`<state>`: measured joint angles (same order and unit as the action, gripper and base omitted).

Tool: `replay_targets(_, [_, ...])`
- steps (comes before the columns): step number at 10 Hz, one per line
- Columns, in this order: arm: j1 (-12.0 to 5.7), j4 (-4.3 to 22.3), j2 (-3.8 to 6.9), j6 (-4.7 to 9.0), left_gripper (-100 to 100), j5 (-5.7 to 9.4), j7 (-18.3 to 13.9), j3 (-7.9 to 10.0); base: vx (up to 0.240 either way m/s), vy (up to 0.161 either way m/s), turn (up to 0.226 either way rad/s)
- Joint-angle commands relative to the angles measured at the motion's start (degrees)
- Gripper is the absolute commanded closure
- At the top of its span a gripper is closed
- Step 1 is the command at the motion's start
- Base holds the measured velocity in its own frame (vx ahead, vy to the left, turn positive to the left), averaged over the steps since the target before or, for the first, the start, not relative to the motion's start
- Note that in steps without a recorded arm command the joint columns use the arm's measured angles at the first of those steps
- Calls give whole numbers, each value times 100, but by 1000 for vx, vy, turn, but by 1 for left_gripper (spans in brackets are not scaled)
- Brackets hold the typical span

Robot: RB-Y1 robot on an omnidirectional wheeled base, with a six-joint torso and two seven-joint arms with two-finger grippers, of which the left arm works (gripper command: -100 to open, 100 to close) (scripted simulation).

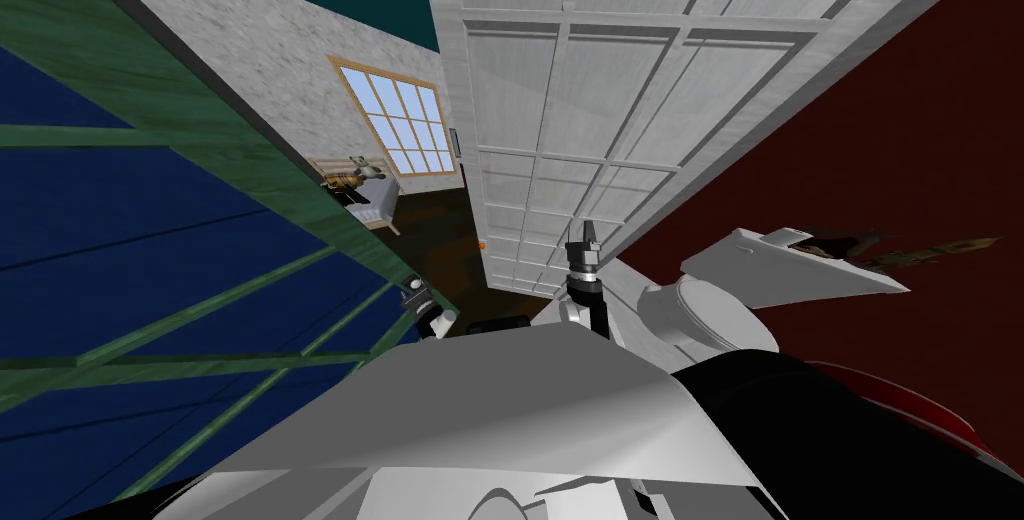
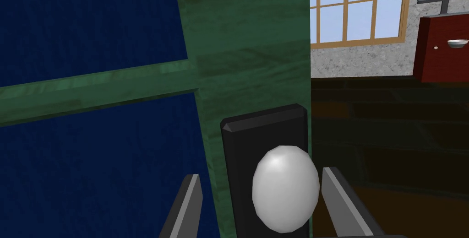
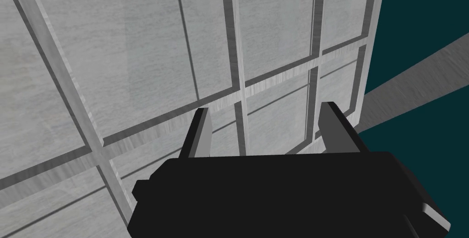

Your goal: Push the door open

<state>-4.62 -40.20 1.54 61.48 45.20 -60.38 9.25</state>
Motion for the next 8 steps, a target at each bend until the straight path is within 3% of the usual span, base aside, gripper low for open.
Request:
replay_targets(1, [22,-20,81,200,100,170,70,144,21,40,-104])
replay_targets(2, [-5,10,71,302,100,317,139,212,42,68,-170])
replay_targets(4, [-5,47,71,302,100,317,139,212,24,53,-48])
replay_targets(6, [-60,70,41,506,100,611,276,349,40,75,-120])
replay_targets(8, [-60,70,41,506,100,611,276,349,31,54,-25])
